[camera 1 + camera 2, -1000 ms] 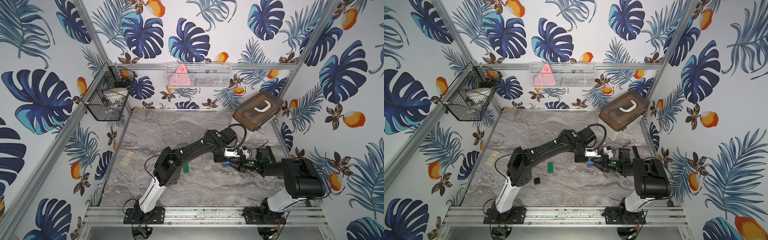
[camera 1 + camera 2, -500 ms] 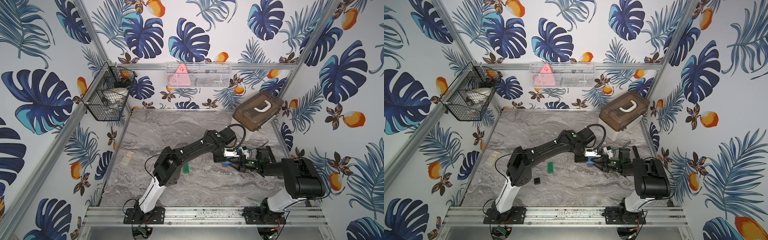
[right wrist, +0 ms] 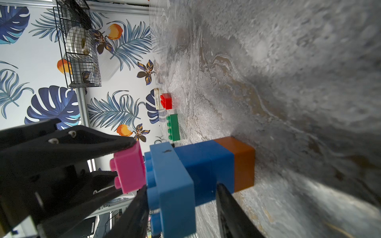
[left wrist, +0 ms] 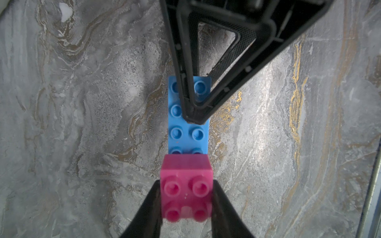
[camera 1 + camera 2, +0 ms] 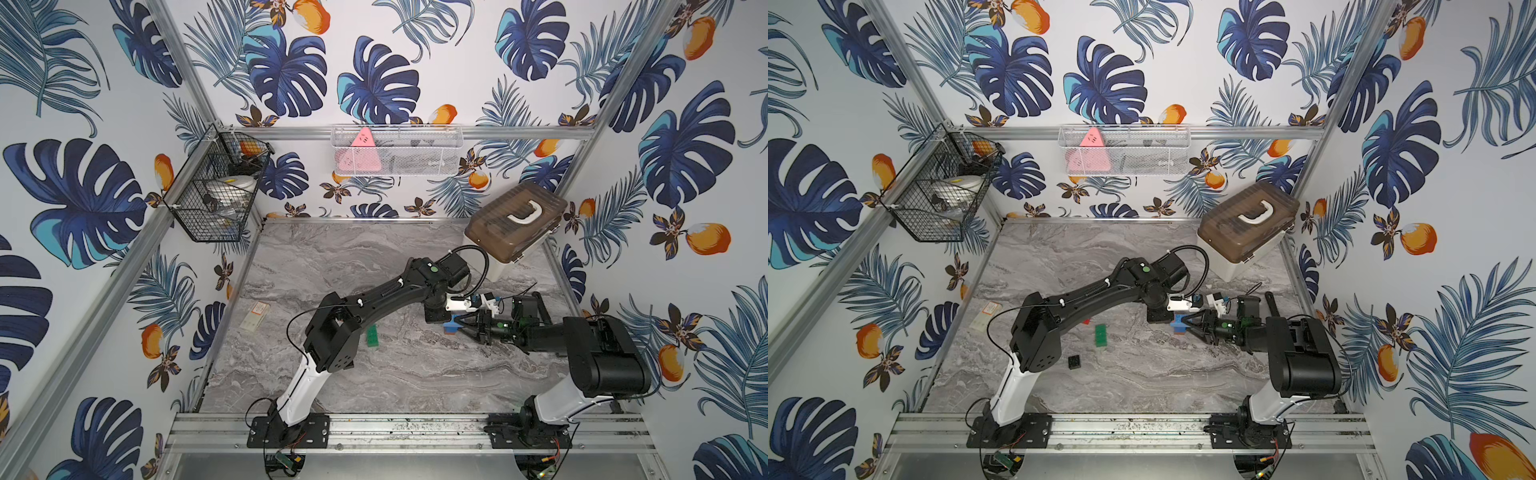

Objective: Assemble a spoon with lego
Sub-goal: Assemble the lego brick with the lego brick.

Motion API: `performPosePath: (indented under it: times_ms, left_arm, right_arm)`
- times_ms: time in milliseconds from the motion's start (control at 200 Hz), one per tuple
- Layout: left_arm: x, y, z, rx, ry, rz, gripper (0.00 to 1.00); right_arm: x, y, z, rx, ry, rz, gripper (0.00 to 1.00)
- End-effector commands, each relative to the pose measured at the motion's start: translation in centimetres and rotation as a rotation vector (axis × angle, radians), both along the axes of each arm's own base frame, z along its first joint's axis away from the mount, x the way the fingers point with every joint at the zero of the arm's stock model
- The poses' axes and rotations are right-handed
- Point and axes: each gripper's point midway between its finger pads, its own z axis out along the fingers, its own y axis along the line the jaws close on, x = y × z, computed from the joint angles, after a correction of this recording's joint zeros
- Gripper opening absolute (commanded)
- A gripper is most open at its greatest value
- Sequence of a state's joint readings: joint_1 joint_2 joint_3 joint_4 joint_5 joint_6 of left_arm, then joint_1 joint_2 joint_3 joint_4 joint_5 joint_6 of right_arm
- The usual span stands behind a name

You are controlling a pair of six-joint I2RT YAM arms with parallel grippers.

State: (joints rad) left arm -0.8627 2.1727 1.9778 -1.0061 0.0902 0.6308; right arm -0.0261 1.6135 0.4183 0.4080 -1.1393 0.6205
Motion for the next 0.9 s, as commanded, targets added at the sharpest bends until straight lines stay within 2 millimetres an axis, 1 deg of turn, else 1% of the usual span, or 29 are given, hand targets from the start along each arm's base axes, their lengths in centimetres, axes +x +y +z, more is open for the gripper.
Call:
performPosePath:
  times_ms: [0, 250, 470, 590, 660, 750, 896]
  left_arm:
    - [-0.3, 0.1, -0.2, 0.001, 0.017, -0.031, 0.19]
    - [-0.2, -0.1, -0.7, -0.002, 0.02, -0.035, 0.19]
    - [0.4, 0.1, -0.3, -0.007, 0.003, -0.032, 0.19]
    - [0.3, 0.1, -0.4, -0.006, 0.013, -0.041, 0.19]
    - [0.2, 0.3, -0.8, 0.004, 0.021, -0.047, 0.19]
    - [-0.4, 0.4, -1.3, 0.015, 0.045, -0.069, 0.19]
    - [-0.8, 0.6, -1.7, 0.028, 0.069, -0.086, 0.19]
  right_arm:
    - [-0.2, -0.2, -0.9, -0.029, 0.044, -0.021, 0.52]
    - [-0.2, -0.2, -0.9, -0.029, 0.045, -0.02, 0.52]
    - [-0.2, -0.2, -1.0, -0.029, 0.047, -0.019, 0.52]
    - [-0.2, -0.2, -1.0, -0.029, 0.047, -0.019, 0.51]
    - [-0.2, -0.2, -1.0, -0.03, 0.048, -0.02, 0.51]
    - [-0.1, -0.2, -1.0, -0.031, 0.046, -0.02, 0.51]
    - [-0.2, -0.2, -1.0, -0.033, 0.046, -0.02, 0.51]
